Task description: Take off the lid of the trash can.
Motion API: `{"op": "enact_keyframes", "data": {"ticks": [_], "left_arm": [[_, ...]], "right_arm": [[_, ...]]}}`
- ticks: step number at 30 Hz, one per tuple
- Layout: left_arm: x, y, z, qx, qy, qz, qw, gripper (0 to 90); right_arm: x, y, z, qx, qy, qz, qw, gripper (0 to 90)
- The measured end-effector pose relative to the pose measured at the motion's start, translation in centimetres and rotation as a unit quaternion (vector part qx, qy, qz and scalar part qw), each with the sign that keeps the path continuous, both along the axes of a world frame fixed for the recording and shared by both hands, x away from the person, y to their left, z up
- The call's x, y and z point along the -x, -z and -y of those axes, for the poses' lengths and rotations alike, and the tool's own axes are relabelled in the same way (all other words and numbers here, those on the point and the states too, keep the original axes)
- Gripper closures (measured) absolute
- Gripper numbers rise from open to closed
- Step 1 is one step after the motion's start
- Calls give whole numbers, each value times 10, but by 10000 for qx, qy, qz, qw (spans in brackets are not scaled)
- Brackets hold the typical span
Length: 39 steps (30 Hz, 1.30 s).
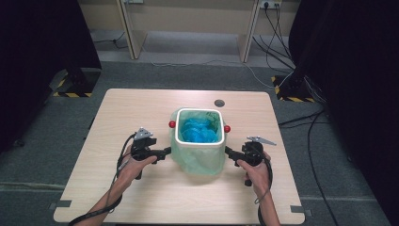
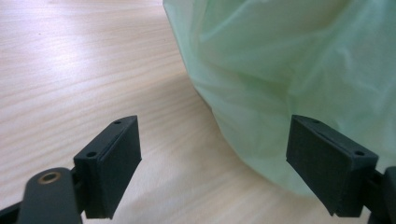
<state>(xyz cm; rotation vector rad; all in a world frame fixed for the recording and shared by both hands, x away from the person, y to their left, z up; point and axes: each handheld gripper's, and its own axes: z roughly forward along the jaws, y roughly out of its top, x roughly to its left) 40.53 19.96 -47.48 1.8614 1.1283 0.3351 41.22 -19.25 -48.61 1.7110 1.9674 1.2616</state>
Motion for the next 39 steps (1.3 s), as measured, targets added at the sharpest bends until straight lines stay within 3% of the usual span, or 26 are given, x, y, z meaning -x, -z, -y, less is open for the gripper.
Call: {"op": "enact_keyframes", "data": {"ticks": [9,13,17,27,32,39], "left_arm": [[26,-5,-1,145,330,136,9993,150],[34,-16,5,204,484,299,9982,150],[39,-25,8,233,641,404,9968,149],[43,-28,17,99,794,492,9956,148],[43,-33,19,157,799,503,9954,148],[41,-43,25,139,837,621,9945,148]], "right_arm": [[-2,-9,10,-40,91,34,9999,169],[-2,-19,11,32,4,115,9999,158],[-3,-29,13,-11,94,168,9998,162],[-21,-58,15,208,239,290,9991,211],[-28,-75,15,128,349,454,9983,273],[-37,-96,-1,140,144,643,9977,361]]}}
